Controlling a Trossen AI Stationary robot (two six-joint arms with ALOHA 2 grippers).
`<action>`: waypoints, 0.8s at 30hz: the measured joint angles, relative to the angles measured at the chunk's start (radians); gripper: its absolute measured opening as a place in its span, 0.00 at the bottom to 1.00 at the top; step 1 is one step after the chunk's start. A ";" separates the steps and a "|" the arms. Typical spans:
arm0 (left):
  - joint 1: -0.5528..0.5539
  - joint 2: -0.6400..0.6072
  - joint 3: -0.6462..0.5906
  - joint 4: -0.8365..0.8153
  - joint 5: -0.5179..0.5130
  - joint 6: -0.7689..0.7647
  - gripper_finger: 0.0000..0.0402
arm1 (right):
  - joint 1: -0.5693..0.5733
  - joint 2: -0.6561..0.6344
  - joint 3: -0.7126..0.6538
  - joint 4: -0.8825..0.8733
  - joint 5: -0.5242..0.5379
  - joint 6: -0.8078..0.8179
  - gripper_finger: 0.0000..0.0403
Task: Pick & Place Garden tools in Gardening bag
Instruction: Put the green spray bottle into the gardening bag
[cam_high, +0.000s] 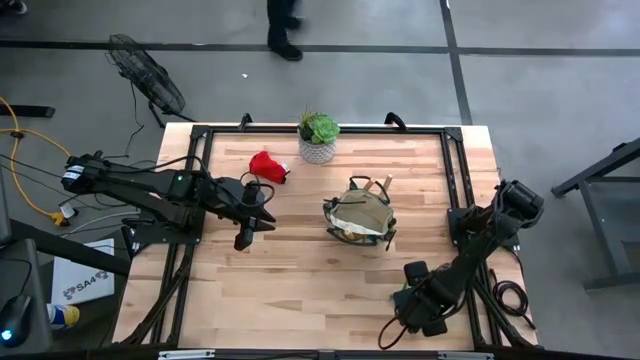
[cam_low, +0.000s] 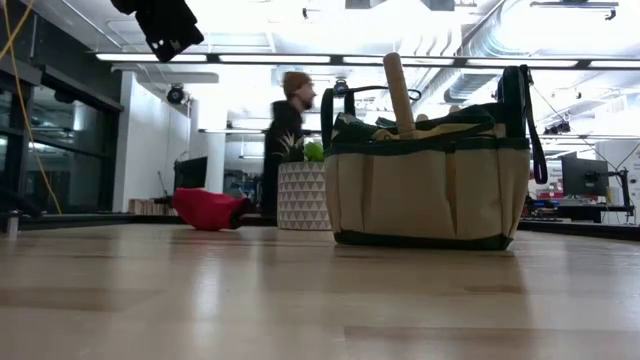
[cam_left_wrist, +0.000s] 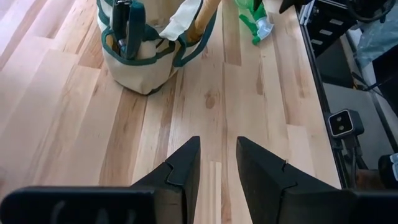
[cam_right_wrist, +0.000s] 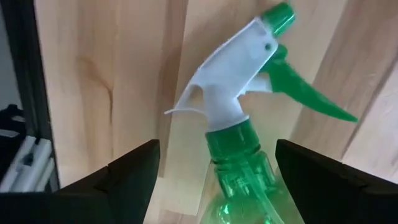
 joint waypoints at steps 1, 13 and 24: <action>0.000 0.000 0.000 0.000 -0.001 0.000 0.25 | 0.000 0.000 -0.013 0.009 -0.004 -0.007 0.77; 0.000 0.000 0.000 -0.004 -0.003 -0.002 0.25 | 0.000 0.000 -0.104 0.037 0.009 -0.118 0.77; 0.000 0.000 0.000 -0.004 -0.004 -0.019 0.25 | 0.000 0.000 -0.148 0.121 0.057 -0.141 0.73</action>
